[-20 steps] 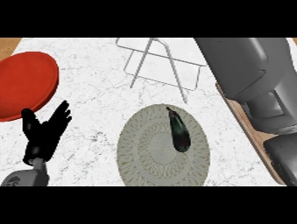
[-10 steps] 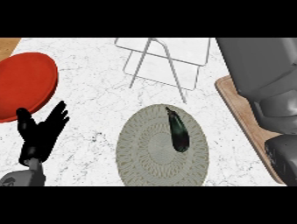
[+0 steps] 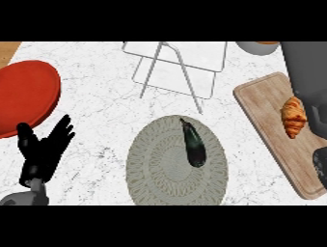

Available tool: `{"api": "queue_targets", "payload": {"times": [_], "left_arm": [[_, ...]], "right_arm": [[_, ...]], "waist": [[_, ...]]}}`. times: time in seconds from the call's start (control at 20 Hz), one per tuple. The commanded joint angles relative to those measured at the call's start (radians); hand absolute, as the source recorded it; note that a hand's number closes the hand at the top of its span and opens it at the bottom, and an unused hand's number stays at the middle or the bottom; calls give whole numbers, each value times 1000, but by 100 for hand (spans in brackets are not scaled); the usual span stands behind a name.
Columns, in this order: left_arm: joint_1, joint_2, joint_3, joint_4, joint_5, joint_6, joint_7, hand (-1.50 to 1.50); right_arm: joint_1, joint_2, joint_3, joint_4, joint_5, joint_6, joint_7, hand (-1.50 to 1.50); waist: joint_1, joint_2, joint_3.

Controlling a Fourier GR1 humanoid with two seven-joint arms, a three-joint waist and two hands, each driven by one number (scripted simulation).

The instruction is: Pick the bell pepper from the placemat and place it in the tiered shelf

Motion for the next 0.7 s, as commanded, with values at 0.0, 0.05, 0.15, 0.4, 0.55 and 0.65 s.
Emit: {"api": "queue_targets", "payload": {"times": [0.0, 0.05, 0.15, 0.4, 0.55, 0.65], "left_arm": [[38, -7, 8, -21, 13, 3, 9, 0], [26, -16, 3, 8, -2, 16, -3, 0], [71, -6, 21, 6, 12, -6, -42, 0], [52, 23, 40, -7, 23, -13, 3, 0], [68, 18, 29, 0, 12, -22, -25, 0], [45, 0, 5, -34, -4, 11, 36, 0]], "right_arm": [[74, -48, -6, -99, 55, -77, 100, -150], [85, -73, -18, -123, 57, -66, 114, -150], [110, -76, -16, -237, 60, -23, 165, -150], [268, -178, -72, -483, -59, 159, 170, -150], [361, -184, -65, -665, -95, 229, 223, -150], [422, -227, -82, -768, -144, 298, 240, -150]], "waist": [[-21, -9, -2], [-28, -8, -2], [-34, -13, -2], [-46, -13, -1], [-35, -9, -2], [-33, -8, -1]]}}
